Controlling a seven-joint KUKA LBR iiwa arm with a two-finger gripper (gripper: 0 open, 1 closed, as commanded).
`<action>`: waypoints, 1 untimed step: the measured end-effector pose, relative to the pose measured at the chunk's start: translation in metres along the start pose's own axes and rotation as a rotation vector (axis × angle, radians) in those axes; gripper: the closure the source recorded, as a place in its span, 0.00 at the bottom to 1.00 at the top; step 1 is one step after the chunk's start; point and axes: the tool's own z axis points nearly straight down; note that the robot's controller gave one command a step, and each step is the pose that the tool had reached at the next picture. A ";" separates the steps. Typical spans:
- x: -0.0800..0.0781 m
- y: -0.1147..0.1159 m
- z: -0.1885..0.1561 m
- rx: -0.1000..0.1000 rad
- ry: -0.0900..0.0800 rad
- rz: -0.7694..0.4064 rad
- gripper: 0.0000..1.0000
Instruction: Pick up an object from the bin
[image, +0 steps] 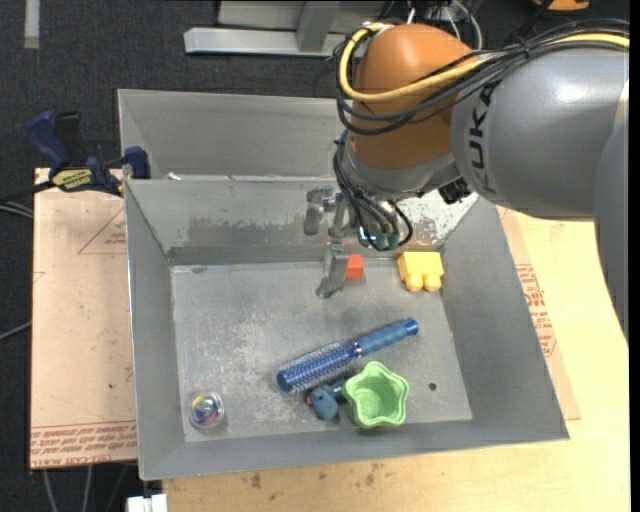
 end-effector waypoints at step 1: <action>0.078 -0.033 0.163 0.001 -0.002 -0.410 0.00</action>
Offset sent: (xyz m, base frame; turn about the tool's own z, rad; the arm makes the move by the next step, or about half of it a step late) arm -0.0773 -0.0328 -0.1605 -0.4120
